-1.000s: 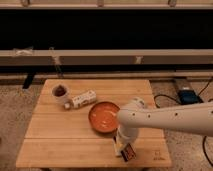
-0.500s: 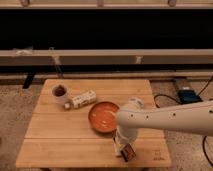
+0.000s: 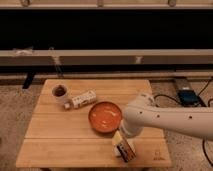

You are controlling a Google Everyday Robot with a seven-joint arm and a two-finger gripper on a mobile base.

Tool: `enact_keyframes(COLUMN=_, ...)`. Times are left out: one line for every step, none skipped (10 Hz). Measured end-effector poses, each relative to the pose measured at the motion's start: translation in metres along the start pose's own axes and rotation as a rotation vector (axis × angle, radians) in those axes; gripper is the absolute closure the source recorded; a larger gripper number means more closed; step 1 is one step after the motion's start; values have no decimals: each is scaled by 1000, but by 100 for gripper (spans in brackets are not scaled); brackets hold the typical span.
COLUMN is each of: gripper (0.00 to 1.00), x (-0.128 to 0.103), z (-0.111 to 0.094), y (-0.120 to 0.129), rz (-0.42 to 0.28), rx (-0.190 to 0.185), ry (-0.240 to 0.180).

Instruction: Place the eraser on the white sponge

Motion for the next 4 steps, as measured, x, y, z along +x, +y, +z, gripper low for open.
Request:
enact_keyframes(gripper=20, x=-3, z=-13, y=2, rz=-5, rx=-16, ry=-32)
enact_keyframes(gripper=20, x=-6, z=-24, y=3, rz=-10, rx=-28, ry=-58)
enact_keyframes(gripper=20, x=-7, z=-28, y=4, rz=-12, rx=-32, ry=-67)
enact_keyframes(gripper=20, x=-8, z=-28, y=6, rz=-15, rx=-32, ry=-67)
